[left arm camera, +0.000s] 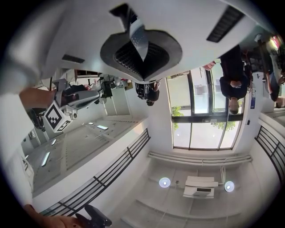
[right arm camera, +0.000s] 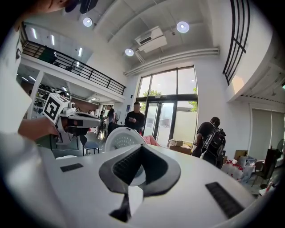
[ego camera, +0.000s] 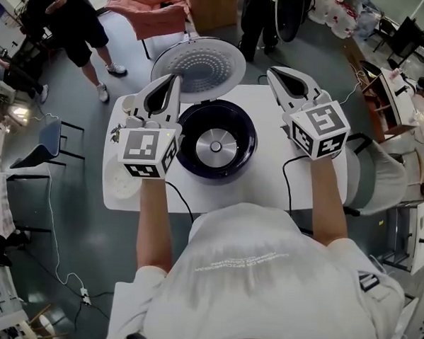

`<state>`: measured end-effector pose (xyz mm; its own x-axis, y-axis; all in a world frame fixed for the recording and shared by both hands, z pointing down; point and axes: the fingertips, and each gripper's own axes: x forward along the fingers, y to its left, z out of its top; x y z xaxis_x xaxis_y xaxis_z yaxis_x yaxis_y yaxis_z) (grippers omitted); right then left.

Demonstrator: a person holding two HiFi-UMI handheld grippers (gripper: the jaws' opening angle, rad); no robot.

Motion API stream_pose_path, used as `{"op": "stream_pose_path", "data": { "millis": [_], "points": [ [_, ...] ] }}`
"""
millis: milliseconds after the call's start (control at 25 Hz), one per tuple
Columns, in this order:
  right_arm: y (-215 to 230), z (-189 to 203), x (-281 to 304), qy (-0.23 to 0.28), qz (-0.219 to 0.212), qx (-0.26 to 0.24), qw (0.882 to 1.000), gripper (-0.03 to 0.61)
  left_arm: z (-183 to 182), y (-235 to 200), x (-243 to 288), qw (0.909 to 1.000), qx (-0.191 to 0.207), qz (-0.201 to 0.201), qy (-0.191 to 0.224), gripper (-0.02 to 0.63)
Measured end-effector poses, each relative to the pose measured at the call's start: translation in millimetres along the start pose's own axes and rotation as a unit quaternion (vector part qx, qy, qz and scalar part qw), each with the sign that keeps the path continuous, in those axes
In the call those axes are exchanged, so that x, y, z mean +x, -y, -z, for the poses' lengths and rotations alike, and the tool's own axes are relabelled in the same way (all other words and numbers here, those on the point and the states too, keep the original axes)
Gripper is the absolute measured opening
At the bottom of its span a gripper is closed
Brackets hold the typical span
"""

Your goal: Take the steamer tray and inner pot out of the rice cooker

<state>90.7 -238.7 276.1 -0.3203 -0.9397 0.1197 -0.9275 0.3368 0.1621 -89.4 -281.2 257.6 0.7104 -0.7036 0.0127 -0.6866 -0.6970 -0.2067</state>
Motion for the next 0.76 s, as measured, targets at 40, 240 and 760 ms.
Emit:
{"op": "stream_pose_path", "data": {
  "millis": [40,240,760],
  "points": [
    [0.7,1.6,-0.2,-0.001,0.001,0.0,1.0,0.025,1.2,0.9,0.3,1.0,-0.001,0.001,-0.001,0.015],
    [3.8,4.6,-2.0,-0.003,0.002,-0.001,1.0,0.025,4.4,4.9,1.9,1.0,-0.002,0.001,-0.004,0.015],
    [1.4,2.1,-1.0,-0.002,0.002,-0.002,1.0,0.025,1.9,4.3,-0.5,1.0,-0.001,0.004,-0.004,0.015]
  ]
}}
